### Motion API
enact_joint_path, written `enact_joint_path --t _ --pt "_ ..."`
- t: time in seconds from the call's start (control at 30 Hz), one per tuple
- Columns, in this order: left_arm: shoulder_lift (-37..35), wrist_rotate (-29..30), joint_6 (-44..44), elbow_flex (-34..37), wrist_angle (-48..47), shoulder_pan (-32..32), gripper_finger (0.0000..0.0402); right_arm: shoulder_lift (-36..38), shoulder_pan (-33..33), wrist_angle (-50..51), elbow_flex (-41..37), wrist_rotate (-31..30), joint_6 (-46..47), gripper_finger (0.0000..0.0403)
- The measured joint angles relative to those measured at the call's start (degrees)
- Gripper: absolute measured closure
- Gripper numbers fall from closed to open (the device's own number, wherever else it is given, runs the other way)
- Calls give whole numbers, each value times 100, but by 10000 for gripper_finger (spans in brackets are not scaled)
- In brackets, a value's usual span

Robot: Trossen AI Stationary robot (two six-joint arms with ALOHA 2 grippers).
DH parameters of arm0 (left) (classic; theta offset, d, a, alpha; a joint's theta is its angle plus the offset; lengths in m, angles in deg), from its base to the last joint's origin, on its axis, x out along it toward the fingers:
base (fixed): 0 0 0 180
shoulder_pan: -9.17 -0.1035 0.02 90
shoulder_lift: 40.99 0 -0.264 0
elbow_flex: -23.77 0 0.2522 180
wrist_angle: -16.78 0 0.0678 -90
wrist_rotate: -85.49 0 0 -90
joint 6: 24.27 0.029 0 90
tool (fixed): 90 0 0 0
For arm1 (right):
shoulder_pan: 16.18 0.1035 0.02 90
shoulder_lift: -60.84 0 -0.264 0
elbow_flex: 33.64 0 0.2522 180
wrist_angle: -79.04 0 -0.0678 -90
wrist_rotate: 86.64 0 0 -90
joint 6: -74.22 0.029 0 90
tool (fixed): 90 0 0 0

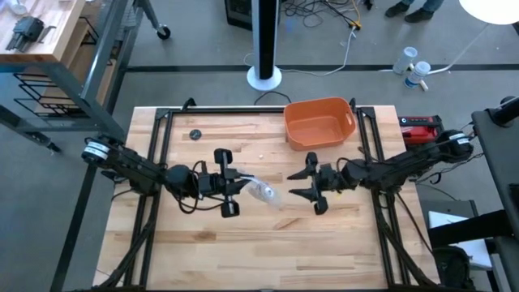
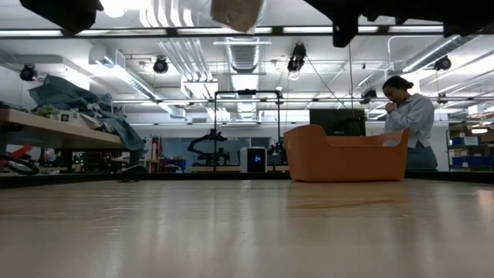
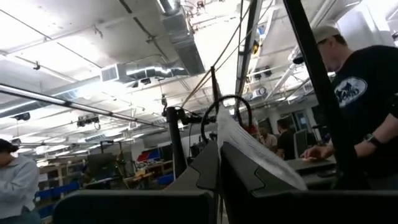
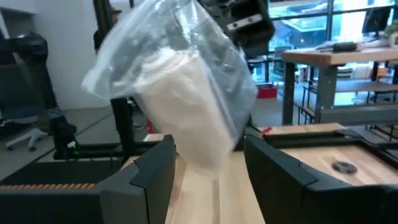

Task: Roll bandage
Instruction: Close the transparent zip bag

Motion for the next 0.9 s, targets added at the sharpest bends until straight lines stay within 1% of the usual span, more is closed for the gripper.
enact_joint_path --t 0.07,0.13,0.2,0.27,0.33,0.53,0.7,0.9 --pt "1 6 -10 -34 1 2 401 -160 33 42 83 85 -63 220" --pt "1 152 -11 -78 3 4 401 -312 84 27 211 77 -150 220" --pt "1 404 -4 -127 -1 3 401 -459 102 17 374 -122 -240 220" --pt "1 623 -4 -169 -16 0 401 -573 121 5 500 -464 -420 220" --pt "1 655 -4 -174 -14 -5 401 -682 145 -1 651 -633 -623 220" --pt "1 686 -22 -163 -17 2 401 -943 318 -6 994 -654 -876 220" --pt "1 760 -82 -161 -193 15 401 -972 350 4 1085 -1062 -914 220" --pt "1 764 -183 -152 -591 15 401 -972 437 -172 1133 -1048 -1153 220"
